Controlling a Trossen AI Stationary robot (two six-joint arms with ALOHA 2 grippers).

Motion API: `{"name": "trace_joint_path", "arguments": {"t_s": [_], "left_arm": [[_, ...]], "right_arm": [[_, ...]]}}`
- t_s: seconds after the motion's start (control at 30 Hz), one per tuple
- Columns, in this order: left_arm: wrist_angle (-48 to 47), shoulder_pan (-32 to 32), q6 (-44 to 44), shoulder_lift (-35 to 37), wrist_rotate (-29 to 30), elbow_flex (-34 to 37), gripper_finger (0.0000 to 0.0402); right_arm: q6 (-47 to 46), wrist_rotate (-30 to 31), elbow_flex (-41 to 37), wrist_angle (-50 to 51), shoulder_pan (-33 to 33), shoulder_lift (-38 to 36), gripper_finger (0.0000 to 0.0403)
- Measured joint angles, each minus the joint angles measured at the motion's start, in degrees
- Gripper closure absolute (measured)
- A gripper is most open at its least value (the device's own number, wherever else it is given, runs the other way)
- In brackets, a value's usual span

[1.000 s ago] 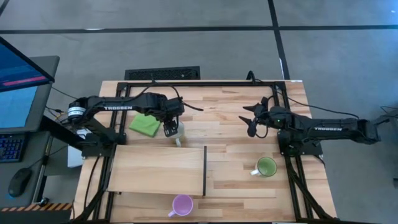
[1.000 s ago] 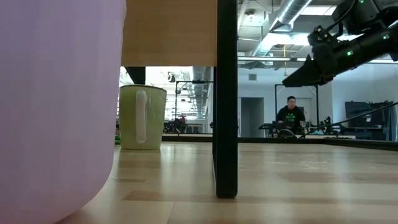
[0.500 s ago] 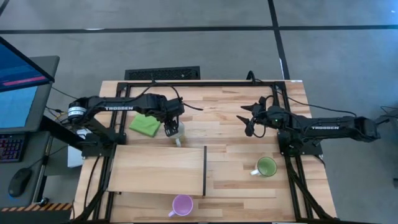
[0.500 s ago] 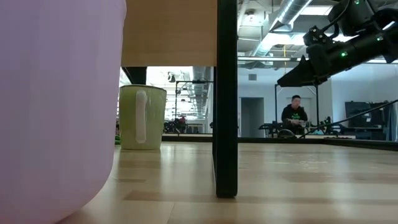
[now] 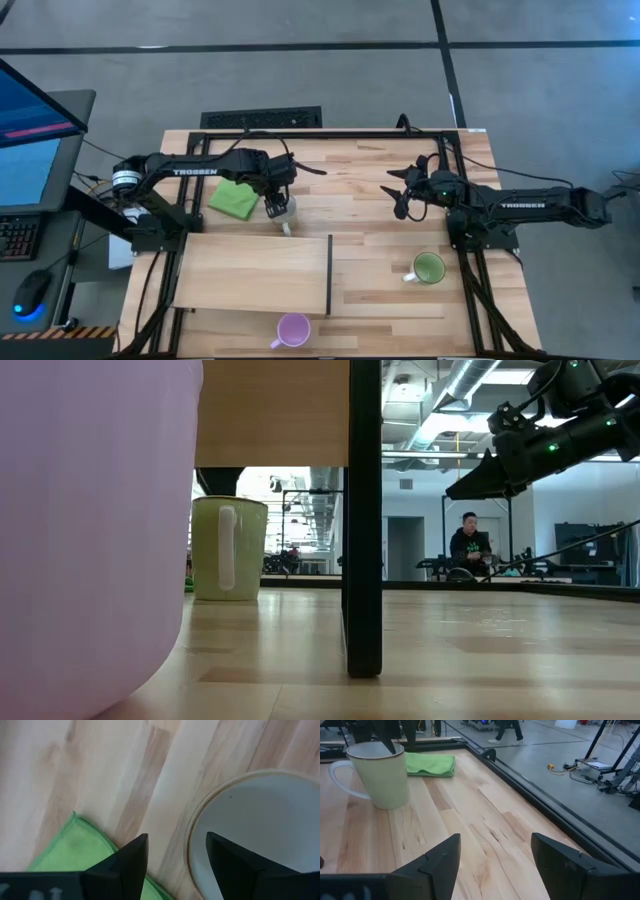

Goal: Stack small to large cups/mugs on shelf
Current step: Put the light green mug on the shelf

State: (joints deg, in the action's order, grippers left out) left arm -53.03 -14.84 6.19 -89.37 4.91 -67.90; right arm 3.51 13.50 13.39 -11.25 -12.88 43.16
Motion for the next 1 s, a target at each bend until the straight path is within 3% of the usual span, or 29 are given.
{"name": "trace_joint_path", "arguments": {"t_s": [0.47,1.0], "left_arm": [[1.0,-2.3,0.2,-1.5,-6.5,0.0,0.0209],[1.7,-2.2,1.7,-1.5,-4.2,0.0,0.0209]], "right_arm": [[0.0,0.0,0.0,0.5,0.0,0.1,0.0137],[0.0,0.0,0.0,0.5,0.0,0.1,0.0137]]}}
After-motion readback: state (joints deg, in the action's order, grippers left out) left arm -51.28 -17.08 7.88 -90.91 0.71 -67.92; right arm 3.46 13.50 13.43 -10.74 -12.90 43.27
